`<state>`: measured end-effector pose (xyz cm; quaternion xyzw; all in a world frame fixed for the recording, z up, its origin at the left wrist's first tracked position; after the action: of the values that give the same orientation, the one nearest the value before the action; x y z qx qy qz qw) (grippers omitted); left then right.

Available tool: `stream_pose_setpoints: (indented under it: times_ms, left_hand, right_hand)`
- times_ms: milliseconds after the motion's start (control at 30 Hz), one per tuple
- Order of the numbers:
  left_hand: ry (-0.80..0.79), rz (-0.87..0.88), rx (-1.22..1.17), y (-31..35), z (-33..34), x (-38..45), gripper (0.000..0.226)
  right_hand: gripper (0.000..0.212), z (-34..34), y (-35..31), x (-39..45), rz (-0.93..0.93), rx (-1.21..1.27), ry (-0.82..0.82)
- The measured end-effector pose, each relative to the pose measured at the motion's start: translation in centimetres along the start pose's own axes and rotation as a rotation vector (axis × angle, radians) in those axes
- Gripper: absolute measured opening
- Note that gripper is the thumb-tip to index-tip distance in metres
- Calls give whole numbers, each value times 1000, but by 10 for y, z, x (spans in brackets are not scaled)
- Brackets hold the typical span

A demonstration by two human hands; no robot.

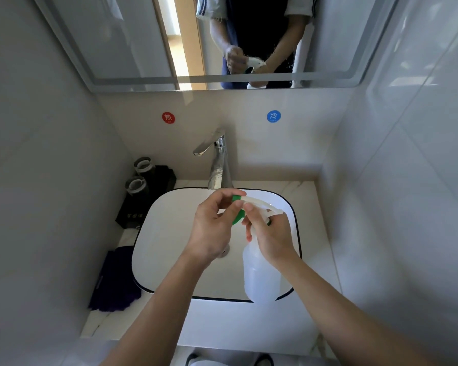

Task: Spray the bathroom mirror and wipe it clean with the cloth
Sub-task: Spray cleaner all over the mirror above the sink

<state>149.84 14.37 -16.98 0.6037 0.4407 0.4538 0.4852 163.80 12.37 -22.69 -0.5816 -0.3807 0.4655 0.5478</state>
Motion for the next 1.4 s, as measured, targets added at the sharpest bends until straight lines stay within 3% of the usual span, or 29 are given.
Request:
stream_pose_setpoints:
  times_ms: [533,633,933,1200,1400]
  left_hand:
    - [-90,-28,40,-4,-5,8,9]
    - [-166,7,28,-4,-6,10,21]
    - [-58,-45,-40,-12,-8,6,10]
    - [-204,14,-24,-4,-1,10,19]
    - [-132,11,-32,-3,-2,3,16]
  right_hand:
    - [60,-4,-3,-7,-42,-40,47]
    - [61,-4,-3,-6,-34,-51,56]
    - [60,-4,-6,-9,-52,-68,55]
    - [60,-4,-9,-13,-64,-69,44]
    - [62,-3,-9,-14,-62,-65,40]
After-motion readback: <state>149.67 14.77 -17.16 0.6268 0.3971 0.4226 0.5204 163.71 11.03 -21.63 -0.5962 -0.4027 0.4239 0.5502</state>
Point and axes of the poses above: each hand's wrist, its own x-axis towards the middle knuckle, its own z-axis out of the palm, y = z × x, the point moved 10 cm from there along x, towards the middle knuckle, and after that the axes turned 8 degrees about z, right-handed, at the moved point
